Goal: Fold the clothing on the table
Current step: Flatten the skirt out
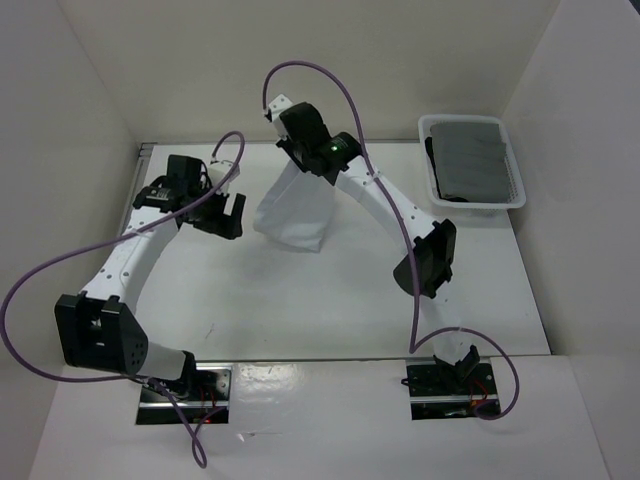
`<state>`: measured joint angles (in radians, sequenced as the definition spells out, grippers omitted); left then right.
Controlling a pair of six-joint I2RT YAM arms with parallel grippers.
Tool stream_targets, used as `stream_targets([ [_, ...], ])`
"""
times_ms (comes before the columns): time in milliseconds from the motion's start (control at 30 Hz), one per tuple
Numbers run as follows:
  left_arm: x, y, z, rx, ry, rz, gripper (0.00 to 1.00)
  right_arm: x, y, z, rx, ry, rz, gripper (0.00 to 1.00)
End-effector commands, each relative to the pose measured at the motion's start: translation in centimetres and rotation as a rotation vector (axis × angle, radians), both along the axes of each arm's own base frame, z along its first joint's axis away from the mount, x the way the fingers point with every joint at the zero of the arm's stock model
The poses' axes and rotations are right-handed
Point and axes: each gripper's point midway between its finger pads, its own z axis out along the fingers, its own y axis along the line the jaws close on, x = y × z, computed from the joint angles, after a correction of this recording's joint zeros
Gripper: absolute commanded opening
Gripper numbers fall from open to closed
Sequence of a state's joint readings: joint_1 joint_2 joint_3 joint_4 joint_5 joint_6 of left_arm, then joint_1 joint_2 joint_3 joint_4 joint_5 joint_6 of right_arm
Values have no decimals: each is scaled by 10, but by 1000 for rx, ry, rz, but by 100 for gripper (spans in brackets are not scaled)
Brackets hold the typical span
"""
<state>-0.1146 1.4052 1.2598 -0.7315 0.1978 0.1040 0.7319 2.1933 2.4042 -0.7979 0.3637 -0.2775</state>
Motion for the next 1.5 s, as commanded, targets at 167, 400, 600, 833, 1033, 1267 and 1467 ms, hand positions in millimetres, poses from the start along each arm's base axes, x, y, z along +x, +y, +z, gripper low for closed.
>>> stream_targets([
  [167,1,-49,1,-178,20,-185,92,-10,-16,73,109,-138,-41,0],
  [400,1,-81,-29,-325,141,-284,82,-17,-22,94,128,-169,-38,0],
  [600,18,-87,-37,-360,125,-255,81,-20,-27,101,131,-180,-47,0],
  [833,31,-99,-31,-440,115,-242,81,-21,-28,100,122,-181,-43,0],
  [1033,34,-117,-24,-553,157,-315,81,-17,-25,97,121,-180,-43,0],
  [1267,35,-128,-28,-567,165,-348,69,-16,-28,97,115,-186,-60,0],
  [1467,45,-132,-26,-580,172,-364,14,-15,-29,94,105,-182,-68,0],
])
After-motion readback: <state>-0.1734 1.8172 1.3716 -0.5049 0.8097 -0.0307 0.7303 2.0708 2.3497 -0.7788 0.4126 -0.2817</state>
